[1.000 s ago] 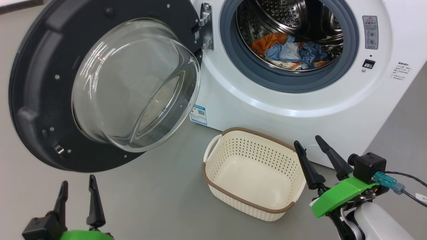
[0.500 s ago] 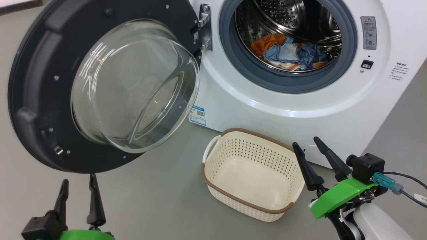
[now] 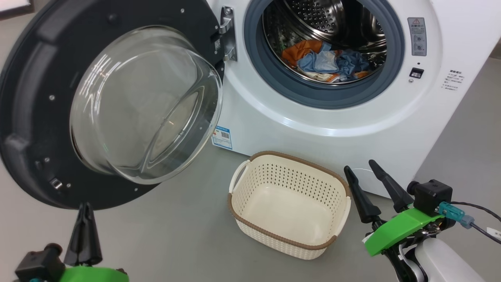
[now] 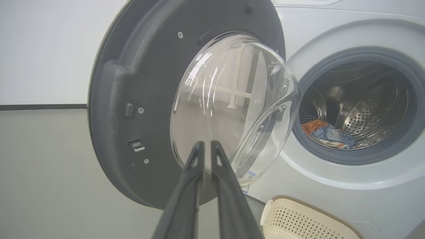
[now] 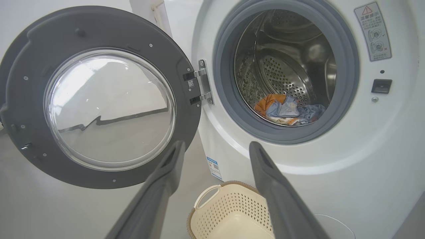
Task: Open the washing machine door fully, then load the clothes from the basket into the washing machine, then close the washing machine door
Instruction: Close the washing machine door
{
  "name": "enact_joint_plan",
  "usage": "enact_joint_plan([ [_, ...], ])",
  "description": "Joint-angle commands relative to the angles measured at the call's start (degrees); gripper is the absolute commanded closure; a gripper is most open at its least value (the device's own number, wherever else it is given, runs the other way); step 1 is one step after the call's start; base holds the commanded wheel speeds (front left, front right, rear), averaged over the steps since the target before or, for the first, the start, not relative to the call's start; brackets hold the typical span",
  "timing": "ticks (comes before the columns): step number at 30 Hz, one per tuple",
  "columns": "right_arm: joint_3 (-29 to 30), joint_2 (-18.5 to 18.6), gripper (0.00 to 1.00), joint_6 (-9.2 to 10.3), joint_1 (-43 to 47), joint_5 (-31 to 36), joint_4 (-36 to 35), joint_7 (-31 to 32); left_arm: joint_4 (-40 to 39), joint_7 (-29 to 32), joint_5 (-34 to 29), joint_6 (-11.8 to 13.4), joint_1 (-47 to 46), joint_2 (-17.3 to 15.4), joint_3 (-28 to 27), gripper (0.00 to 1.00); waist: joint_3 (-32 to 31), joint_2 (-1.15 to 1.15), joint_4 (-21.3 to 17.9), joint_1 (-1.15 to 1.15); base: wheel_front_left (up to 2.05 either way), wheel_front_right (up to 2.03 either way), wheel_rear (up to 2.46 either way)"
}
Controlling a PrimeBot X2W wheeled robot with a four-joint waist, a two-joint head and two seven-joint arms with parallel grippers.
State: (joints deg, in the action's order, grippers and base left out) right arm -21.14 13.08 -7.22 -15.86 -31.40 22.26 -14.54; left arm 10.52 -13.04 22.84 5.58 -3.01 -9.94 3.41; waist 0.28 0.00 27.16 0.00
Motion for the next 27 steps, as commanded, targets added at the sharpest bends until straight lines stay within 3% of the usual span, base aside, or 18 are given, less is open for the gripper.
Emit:
enact_joint_plan([
  [1,-0.3,0.3,0.0,-0.26,-0.2,-0.4,-1.4,-0.5,-2.7,0.3,0.7,-0.4,-2.2,-2.2,-2.2,1.0,0.1,0.0,-0.5,0.0,0.0,0.0,0.0],
  [6,-0.3,0.6,0.0,-0.26,-0.2,-0.3,-1.5,-0.5,-7.3,2.0,4.2,-1.8,-6.0,-3.9,-4.7,1.0,0.4,0.0,-1.3,0.0,0.0,0.0,0.0],
  [17,-1.6,2.7,0.0,-0.26,-1.1,-0.1,-1.2,-0.5,-13.4,8.5,21.7,-4.9,-17.1,-9.6,-18.3,1.0,2.2,0.0,-5.5,0.0,0.0,0.0,0.0],
  [21,-2.1,3.4,0.0,-0.26,-1.4,-0.2,-1.2,-0.5,-10.8,11.7,29.8,-5.3,-20.8,-10.2,-22.8,1.0,2.8,0.0,-6.7,0.0,0.0,0.0,0.0],
  [27,-3.0,4.7,0.0,-0.26,-2.6,-0.4,-1.4,-0.4,2.9,17.8,44.0,-5.9,-27.2,-13.8,-32.4,1.0,4.5,0.0,-9.3,0.0,0.0,0.0,0.0],
])
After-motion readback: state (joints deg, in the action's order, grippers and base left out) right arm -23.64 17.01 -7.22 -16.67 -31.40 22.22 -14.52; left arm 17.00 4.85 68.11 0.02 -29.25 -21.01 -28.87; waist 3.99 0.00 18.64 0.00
